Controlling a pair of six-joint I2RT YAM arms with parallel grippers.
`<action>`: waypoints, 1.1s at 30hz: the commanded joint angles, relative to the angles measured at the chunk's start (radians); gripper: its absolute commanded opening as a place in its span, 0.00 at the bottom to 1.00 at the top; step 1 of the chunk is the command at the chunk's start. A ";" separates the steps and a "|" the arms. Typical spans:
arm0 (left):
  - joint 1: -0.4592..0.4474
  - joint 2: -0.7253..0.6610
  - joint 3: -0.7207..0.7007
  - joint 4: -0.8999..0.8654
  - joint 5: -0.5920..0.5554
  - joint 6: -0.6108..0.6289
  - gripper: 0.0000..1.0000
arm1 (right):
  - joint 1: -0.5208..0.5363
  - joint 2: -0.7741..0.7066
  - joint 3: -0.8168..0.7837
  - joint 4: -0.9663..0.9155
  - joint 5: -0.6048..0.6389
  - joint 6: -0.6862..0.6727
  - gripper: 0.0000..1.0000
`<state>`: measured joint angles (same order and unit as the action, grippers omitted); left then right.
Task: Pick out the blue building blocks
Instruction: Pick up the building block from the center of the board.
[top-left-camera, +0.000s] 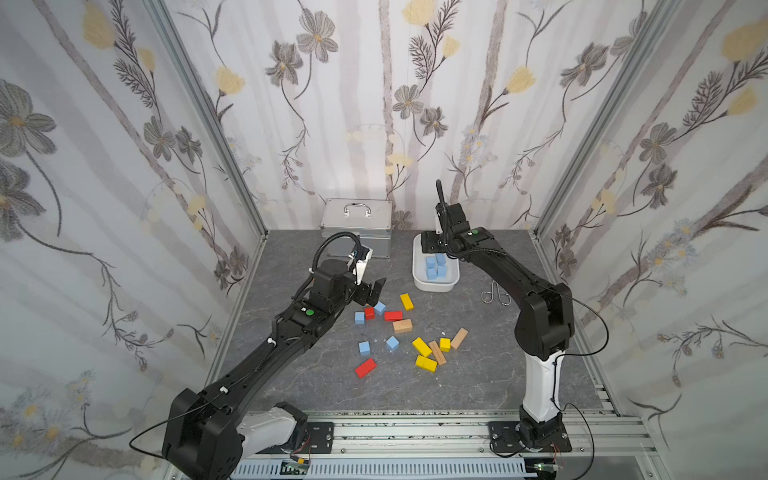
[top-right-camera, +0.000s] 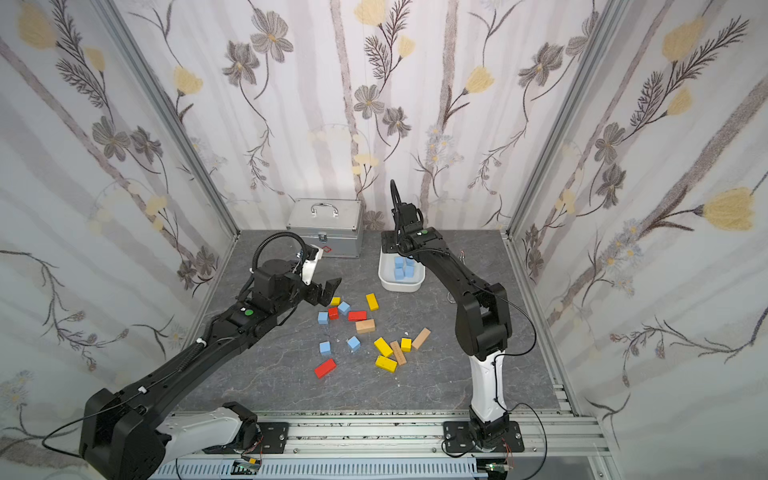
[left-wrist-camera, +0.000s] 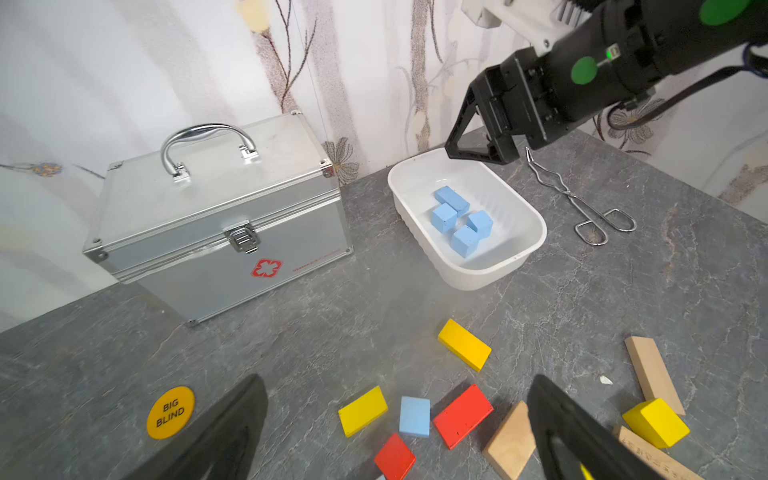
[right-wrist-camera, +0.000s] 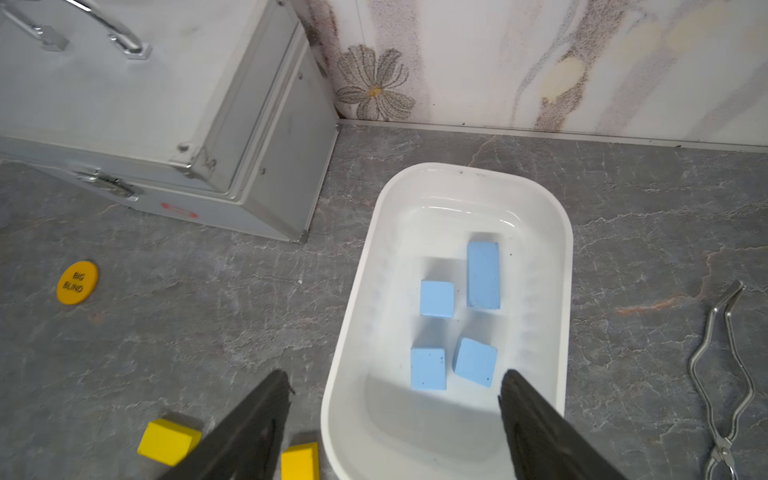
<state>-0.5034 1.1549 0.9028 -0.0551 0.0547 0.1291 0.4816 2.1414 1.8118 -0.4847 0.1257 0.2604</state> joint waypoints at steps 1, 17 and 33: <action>0.001 -0.043 0.001 -0.143 -0.031 -0.027 1.00 | 0.026 -0.083 -0.100 0.101 0.018 0.020 0.83; 0.000 -0.050 0.093 -0.556 -0.015 -0.186 1.00 | 0.153 -0.472 -0.674 0.303 -0.029 0.131 1.00; -0.025 -0.021 0.008 -0.676 0.066 -0.416 1.00 | 0.387 -0.723 -1.125 0.547 0.000 0.233 1.00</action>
<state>-0.5213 1.1294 0.9245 -0.6964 0.1009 -0.2176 0.8513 1.4322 0.7250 -0.0219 0.1055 0.4622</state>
